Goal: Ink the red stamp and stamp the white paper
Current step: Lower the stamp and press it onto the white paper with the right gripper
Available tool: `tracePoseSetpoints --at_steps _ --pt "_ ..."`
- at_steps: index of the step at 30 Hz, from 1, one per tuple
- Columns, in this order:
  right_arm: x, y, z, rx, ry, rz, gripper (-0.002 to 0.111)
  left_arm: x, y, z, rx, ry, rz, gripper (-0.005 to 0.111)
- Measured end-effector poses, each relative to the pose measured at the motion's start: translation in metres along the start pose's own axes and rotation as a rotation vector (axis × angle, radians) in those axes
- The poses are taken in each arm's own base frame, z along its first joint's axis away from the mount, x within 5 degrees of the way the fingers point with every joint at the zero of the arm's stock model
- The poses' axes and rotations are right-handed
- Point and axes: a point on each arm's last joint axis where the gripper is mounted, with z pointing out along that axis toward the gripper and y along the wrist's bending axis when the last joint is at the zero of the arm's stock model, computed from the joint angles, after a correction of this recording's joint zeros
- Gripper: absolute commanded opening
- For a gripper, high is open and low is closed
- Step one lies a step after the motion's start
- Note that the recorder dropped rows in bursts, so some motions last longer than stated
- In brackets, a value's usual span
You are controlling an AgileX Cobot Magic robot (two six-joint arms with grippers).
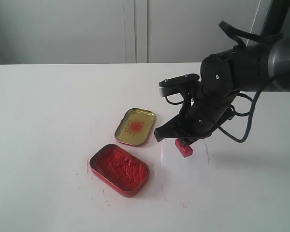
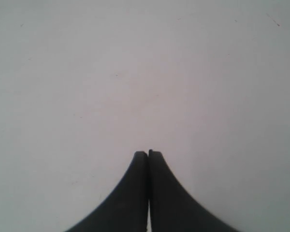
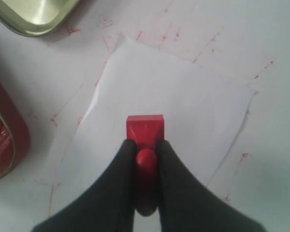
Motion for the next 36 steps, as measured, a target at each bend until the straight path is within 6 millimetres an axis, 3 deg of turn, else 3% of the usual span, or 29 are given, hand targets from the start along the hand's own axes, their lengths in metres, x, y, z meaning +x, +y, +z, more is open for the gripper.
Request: tracePoseSetpoints --at_steps 17,36 --pt "-0.003 0.014 0.01 0.038 -0.02 0.008 0.0 0.0 0.0 0.0 0.0 0.0 0.0 0.0" --pt "-0.002 0.013 0.014 0.058 -0.006 0.014 0.0 0.0 0.0 0.0 0.0 0.0 0.0 0.0"
